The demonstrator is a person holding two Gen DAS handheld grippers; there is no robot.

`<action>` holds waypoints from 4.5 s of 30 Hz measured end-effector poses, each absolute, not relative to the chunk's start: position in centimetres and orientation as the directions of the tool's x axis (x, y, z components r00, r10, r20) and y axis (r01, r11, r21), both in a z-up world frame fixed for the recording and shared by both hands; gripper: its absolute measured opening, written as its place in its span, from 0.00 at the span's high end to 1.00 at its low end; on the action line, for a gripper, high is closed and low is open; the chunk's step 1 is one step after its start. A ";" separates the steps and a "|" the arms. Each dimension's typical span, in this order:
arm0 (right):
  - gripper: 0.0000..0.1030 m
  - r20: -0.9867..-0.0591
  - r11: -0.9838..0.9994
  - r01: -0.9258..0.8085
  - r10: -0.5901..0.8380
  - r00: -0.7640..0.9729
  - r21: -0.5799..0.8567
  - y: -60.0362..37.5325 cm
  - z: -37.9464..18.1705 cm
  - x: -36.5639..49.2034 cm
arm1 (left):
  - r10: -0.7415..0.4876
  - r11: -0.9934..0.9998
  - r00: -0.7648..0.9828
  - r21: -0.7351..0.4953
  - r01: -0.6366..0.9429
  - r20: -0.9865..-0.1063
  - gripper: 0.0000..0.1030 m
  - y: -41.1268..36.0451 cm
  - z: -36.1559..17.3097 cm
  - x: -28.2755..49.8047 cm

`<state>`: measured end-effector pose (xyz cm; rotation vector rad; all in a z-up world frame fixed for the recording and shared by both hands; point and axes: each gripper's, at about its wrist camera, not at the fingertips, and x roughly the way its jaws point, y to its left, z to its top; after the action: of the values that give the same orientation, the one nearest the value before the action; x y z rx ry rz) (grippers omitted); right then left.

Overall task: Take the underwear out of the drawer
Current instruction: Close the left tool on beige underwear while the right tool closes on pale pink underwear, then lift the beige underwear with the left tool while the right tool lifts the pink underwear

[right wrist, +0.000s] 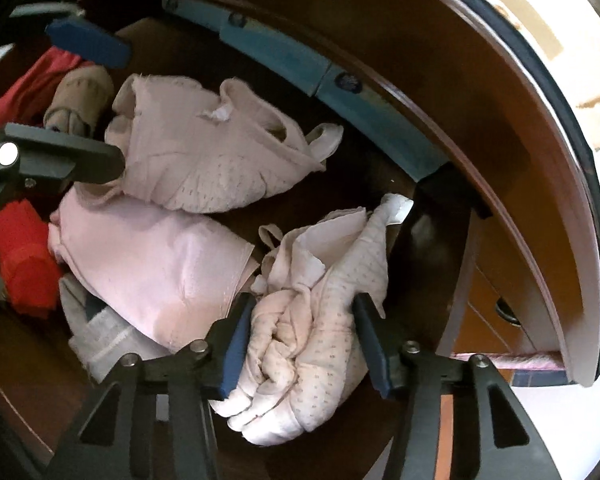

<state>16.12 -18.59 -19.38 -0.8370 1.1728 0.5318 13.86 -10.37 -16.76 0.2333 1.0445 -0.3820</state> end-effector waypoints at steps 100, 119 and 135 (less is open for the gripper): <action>0.67 -0.838 0.638 -0.755 0.321 0.442 -0.154 -22.7 -13.0 12.2 | -0.280 0.928 0.536 -0.081 0.364 -0.796 0.80 -6.2 -15.4 13.1; 0.67 -0.768 0.628 -0.765 0.417 0.486 -0.144 -24.7 -11.7 10.7 | -0.259 0.940 0.587 -0.061 0.335 -0.767 0.80 -7.0 -15.1 11.8; 0.67 -0.717 0.588 -0.797 0.494 0.492 -0.141 -23.6 -11.0 9.8 | -0.272 0.944 0.631 -0.075 0.321 -0.726 0.80 -6.5 -14.2 10.0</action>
<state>9.78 -23.64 -11.00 -0.4991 0.6817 0.8237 10.02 -6.52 -14.18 0.0639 0.8200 -0.3396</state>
